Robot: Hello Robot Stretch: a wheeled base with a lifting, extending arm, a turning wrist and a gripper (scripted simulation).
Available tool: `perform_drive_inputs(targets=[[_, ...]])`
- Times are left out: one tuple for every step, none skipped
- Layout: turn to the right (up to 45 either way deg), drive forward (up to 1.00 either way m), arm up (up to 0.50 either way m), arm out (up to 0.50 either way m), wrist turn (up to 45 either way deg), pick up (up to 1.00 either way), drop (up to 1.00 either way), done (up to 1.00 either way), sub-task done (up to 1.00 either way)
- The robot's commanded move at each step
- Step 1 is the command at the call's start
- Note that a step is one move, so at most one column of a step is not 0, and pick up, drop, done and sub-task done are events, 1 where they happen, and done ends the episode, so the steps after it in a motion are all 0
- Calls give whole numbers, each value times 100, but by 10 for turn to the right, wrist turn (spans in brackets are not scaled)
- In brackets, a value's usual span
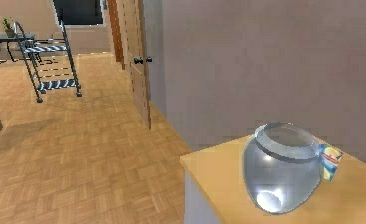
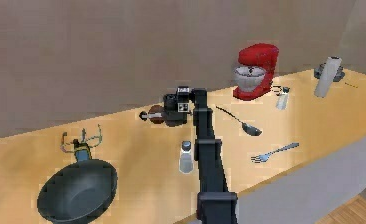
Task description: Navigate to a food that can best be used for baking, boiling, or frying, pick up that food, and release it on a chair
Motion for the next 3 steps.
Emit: perform_drive_inputs(targets=[[0,0,10,0,0,0,0,0,0],[0,0,2,0,0,0,0,0,0],[0,0,0,0,-450,0,0,0,0]])
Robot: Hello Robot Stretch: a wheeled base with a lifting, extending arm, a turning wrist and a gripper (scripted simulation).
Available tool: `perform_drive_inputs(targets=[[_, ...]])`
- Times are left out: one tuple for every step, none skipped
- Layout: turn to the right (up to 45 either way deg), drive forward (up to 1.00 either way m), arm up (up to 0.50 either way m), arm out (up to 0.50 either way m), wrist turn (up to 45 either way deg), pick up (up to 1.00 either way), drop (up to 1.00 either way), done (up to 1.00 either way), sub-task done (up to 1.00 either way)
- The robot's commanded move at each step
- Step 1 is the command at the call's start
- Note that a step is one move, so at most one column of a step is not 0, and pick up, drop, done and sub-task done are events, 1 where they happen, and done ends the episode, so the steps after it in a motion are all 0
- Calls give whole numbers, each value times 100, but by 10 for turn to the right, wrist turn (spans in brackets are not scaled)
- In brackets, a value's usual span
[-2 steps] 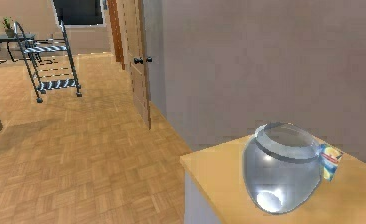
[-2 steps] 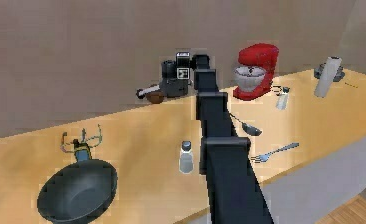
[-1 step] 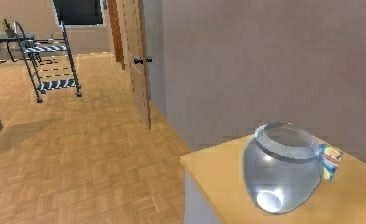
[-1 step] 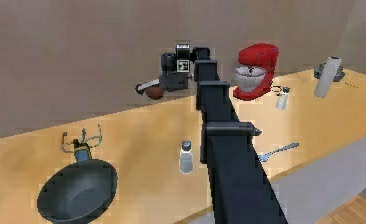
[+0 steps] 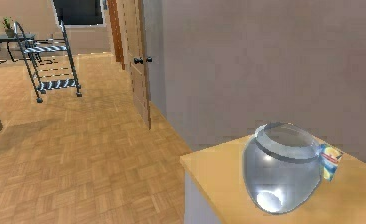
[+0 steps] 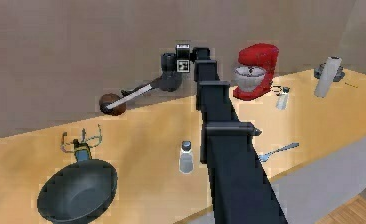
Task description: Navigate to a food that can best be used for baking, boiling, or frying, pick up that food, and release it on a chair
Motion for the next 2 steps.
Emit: perform_drive_inputs(targets=[[0,0,0,0,-450,0,0,0,0],[0,0,0,0,-150,0,0,0,0]])
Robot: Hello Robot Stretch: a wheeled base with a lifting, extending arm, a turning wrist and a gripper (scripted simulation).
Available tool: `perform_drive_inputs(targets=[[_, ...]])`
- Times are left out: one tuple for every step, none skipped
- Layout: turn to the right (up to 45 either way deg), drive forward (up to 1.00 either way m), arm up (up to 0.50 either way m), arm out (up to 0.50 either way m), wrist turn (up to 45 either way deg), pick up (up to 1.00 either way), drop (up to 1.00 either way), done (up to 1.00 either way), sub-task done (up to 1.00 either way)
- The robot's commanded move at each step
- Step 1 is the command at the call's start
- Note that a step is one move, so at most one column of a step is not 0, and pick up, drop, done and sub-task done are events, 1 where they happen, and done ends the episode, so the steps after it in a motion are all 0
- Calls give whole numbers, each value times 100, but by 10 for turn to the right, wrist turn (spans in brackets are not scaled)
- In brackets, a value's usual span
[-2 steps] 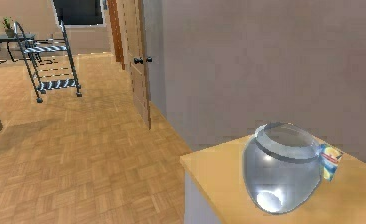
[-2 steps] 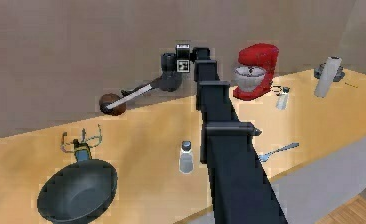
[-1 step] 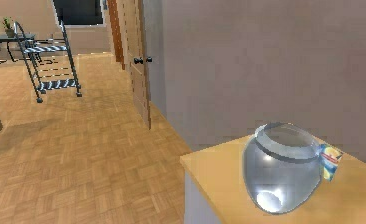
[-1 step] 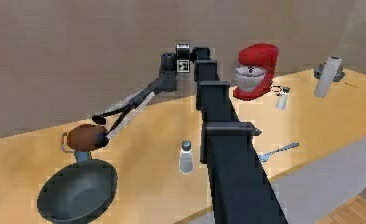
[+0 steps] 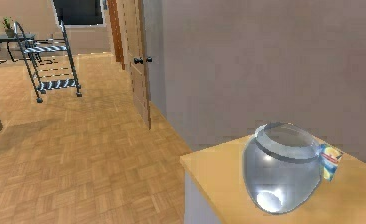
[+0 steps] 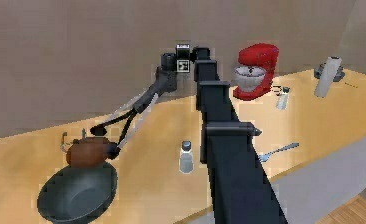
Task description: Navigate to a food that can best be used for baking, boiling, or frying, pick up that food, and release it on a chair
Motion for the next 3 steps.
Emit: perform_drive_inputs(targets=[[0,0,0,-40,0,0,0,0,0],[-450,0,0,0,0,0,0,0,0],[-450,0,0,0,0,0,0,0,0]])
